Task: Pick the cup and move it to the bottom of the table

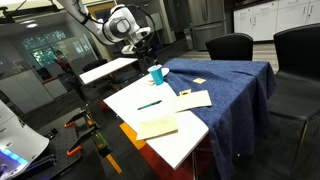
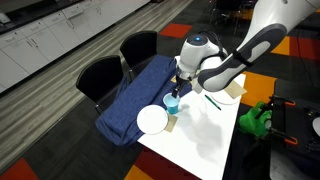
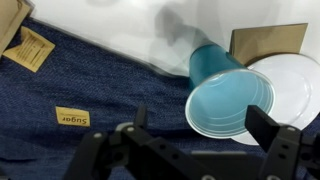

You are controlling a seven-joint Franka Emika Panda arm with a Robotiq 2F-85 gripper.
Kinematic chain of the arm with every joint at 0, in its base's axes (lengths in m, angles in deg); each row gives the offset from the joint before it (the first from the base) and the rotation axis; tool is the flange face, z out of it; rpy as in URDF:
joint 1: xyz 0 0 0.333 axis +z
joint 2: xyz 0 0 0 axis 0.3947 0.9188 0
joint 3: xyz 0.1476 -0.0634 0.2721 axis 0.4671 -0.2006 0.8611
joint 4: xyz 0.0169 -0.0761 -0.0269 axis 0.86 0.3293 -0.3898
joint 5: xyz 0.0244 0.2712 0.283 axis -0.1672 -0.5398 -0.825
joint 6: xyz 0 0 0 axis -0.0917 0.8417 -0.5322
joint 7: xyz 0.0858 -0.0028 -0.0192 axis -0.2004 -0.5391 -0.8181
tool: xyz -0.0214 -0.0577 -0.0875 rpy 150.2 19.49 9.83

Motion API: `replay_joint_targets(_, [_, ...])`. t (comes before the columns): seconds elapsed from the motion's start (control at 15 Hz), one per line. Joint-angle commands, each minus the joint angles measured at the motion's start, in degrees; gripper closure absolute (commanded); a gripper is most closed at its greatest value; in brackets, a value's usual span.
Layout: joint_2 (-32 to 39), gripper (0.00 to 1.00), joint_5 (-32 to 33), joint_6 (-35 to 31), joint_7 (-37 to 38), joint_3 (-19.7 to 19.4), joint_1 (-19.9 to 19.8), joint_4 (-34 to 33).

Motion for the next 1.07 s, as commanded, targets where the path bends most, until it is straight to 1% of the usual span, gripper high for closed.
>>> replay_joint_targets(0.0, [4.17, 0.0, -0.12, 2.09, 3.78, -2.98, 2.57, -5.63])
replay_joint_targets(0.33, [7.05, 0.0, -0.73, 6.01, 6.85, -4.68, 3.42, -9.41])
replay_joint_targets(0.67, [8.77, 0.0, -0.58, 11.51, 7.46, -4.34, 2.88, -11.89])
replay_joint_targets(0.73, [9.13, 0.08, -0.52, 12.41, 7.73, -4.3, 2.86, -12.33])
replay_joint_targets(0.8, [9.57, 0.24, -0.54, 13.46, 7.59, -4.06, 2.66, -12.77])
replay_joint_targets(0.93, [10.48, 0.42, -0.39, 15.01, 7.61, -3.93, 2.56, -13.48])
replay_joint_targets(1.0, [10.91, 0.48, -0.36, 15.57, 7.57, -3.85, 2.51, -13.79])
